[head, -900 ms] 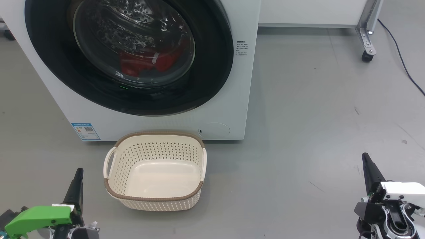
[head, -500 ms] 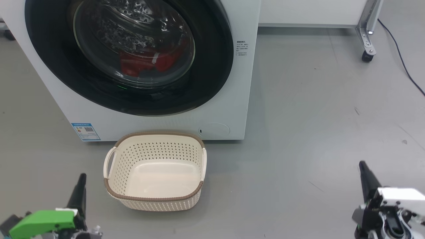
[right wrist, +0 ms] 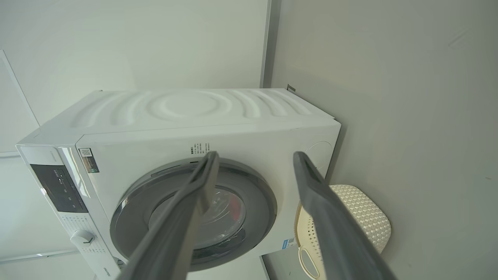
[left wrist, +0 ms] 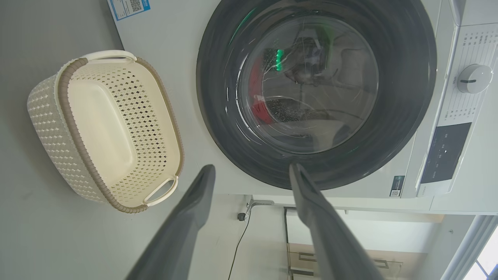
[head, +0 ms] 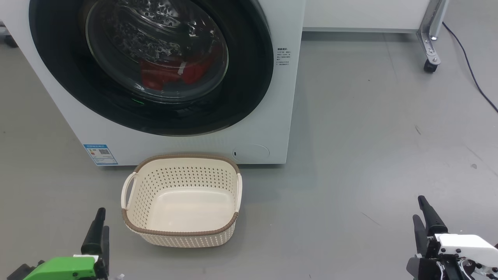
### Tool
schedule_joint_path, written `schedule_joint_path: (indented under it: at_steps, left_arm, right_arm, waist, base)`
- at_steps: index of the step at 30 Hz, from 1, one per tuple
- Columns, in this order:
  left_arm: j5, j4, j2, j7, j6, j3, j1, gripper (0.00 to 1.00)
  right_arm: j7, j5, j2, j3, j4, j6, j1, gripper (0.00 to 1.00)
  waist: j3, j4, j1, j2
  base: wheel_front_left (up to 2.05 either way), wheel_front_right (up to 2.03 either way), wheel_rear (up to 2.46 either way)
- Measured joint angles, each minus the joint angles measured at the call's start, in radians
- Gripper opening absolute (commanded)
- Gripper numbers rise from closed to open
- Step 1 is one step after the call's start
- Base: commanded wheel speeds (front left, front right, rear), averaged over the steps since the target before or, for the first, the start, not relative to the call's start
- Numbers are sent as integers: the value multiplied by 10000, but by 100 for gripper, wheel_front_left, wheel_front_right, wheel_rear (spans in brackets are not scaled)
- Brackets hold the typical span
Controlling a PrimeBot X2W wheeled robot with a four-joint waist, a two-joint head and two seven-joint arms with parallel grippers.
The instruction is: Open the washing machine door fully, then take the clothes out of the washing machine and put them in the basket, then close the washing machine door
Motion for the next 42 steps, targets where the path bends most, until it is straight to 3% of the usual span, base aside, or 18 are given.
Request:
schedule_joint_path:
  at_steps: [24, 42]
  left_arm:
    - [706, -755, 17, -884, 0, -232, -3, 100]
    - [2660, -1544, 201, -1475, 0, -307, -11, 100]
  right_arm:
    - [-815, -1179, -36, 19, -1083, 2, -4, 100]
    - [-1450, -3057, -92, 443, -1979, -2, -86, 100]
  waist:
    - [-23, 200, 0, 0]
    - [-14, 255, 0, 0]
  base:
    - [0, 0, 0]
    - [0, 0, 0]
